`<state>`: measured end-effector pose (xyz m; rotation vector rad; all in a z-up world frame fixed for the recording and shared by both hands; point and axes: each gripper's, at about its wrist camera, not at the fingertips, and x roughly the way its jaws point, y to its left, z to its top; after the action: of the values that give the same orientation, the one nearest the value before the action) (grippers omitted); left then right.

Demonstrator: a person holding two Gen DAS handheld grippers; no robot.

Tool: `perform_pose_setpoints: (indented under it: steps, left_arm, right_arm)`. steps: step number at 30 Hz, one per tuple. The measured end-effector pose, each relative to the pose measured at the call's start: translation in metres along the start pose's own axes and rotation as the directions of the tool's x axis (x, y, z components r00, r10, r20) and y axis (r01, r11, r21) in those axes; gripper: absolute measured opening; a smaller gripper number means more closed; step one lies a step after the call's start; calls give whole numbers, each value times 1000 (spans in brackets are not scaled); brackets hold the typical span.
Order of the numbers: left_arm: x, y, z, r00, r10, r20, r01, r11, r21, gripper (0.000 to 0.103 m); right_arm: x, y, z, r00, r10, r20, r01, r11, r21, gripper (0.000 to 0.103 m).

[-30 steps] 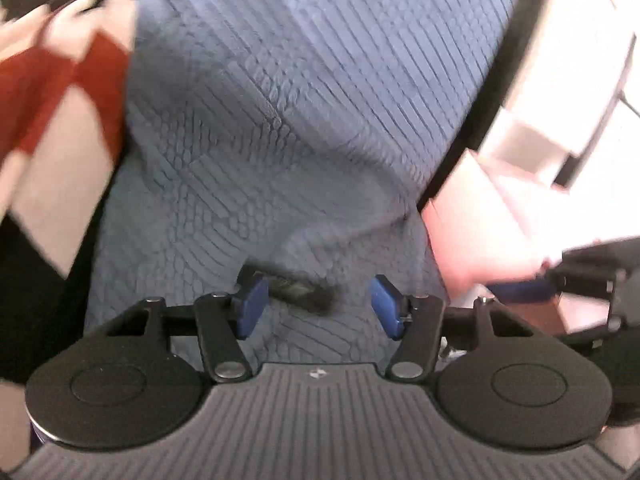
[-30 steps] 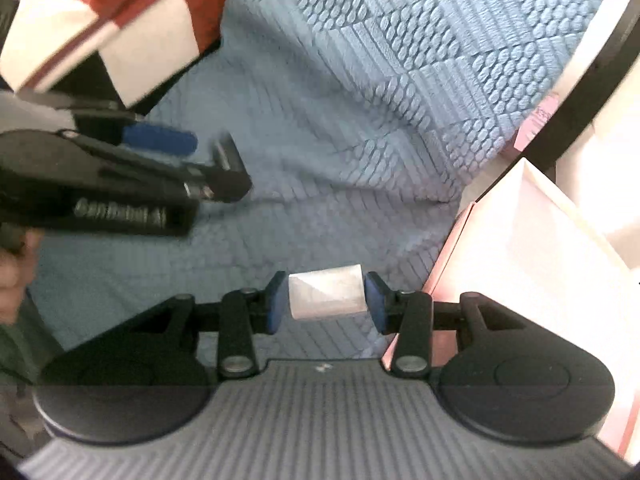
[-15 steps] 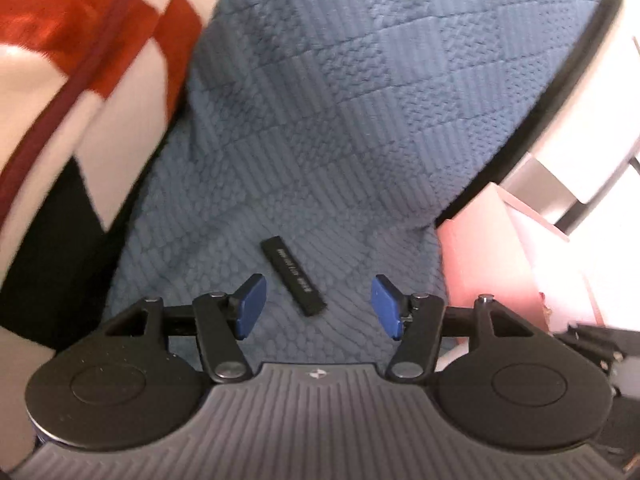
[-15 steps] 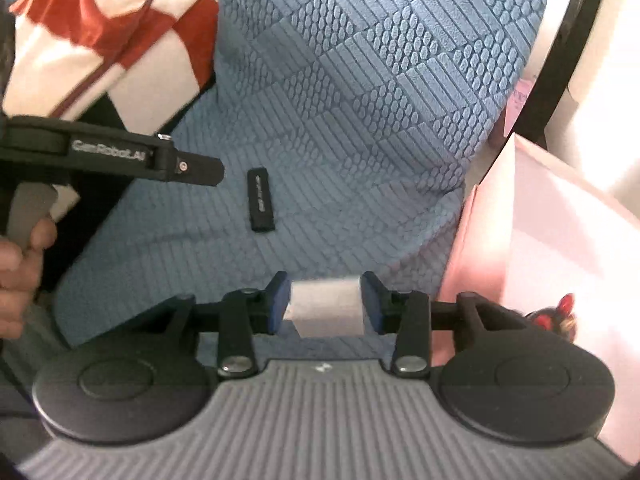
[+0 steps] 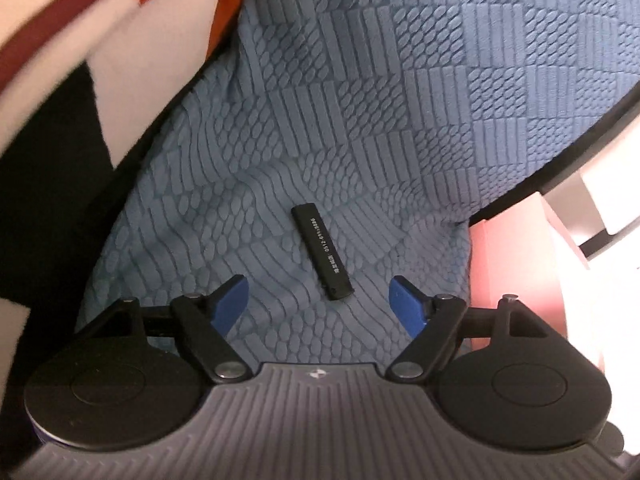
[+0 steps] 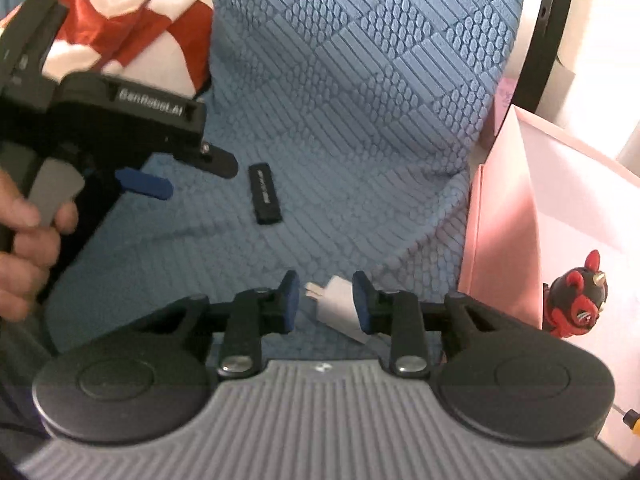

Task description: Organize rigid objects

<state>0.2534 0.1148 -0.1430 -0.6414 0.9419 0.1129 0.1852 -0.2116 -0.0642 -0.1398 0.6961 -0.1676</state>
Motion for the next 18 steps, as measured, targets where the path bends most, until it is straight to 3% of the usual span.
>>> perform_pose_setpoints:
  steps: [3,5,7,15,18]
  left_arm:
    - [9,1,2,1000,14,0,-14,1000,-23,81]
    - [13,3,4,999,36,0,-36,999,-35,80]
    - [15,5,5,999,46,-2,-46,998,-50,80]
    - [26,6,10,998,65,-10,-65,995,-82,80]
    - [29,5,11,998,59,-12,-60,995,-80,80]
  right_arm:
    - [10,5,-9,999,-20,-25,20,1000,-5,35]
    - [12,8,-8,999,-27,-27,27,1000,5,49]
    - [11,9,-9,999,-47,1,47,999,20,71]
    - [37,19,-10,991,-127,-48,119,984,-133,72]
    - [44,12,-11,986,-148,-75,140,985,-99,72]
